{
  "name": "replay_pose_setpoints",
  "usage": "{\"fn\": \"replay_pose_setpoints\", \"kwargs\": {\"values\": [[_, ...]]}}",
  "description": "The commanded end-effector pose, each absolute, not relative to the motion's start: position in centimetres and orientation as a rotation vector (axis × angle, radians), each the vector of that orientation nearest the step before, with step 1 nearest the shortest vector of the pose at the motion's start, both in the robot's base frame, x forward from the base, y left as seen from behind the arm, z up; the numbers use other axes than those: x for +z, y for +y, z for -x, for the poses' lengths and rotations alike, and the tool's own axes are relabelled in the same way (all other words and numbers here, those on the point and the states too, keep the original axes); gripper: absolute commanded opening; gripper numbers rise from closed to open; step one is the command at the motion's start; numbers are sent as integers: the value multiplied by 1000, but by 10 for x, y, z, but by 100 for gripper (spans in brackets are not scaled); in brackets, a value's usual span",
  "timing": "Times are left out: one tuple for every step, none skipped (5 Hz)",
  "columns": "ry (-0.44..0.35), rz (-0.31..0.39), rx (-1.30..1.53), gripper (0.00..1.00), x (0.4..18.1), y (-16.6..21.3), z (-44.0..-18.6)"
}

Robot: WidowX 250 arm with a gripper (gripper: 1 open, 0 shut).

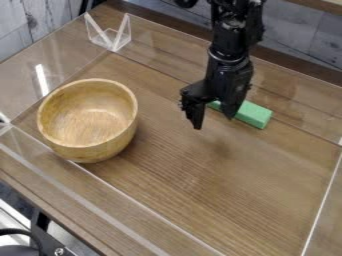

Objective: Put green stick into wooden bowl

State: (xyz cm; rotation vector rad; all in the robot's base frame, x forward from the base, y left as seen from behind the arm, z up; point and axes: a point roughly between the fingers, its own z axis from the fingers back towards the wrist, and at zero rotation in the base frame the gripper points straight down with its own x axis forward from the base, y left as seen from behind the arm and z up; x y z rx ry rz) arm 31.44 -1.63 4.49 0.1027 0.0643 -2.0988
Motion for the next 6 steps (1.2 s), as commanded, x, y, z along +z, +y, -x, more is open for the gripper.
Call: {"fn": "replay_pose_setpoints", "kwargs": {"values": [[11,-161,-2105,100,60,-17,-329],[-4,-156,-2097,100,60,-18,-333],[-16,-152,-2089,100,59,-19,-337],[-24,-154,-2084,100,58,-20,-340],[-27,-162,-2064,100,53,-19,-344],[-26,-170,-2048,100,48,-18,-347]]}}
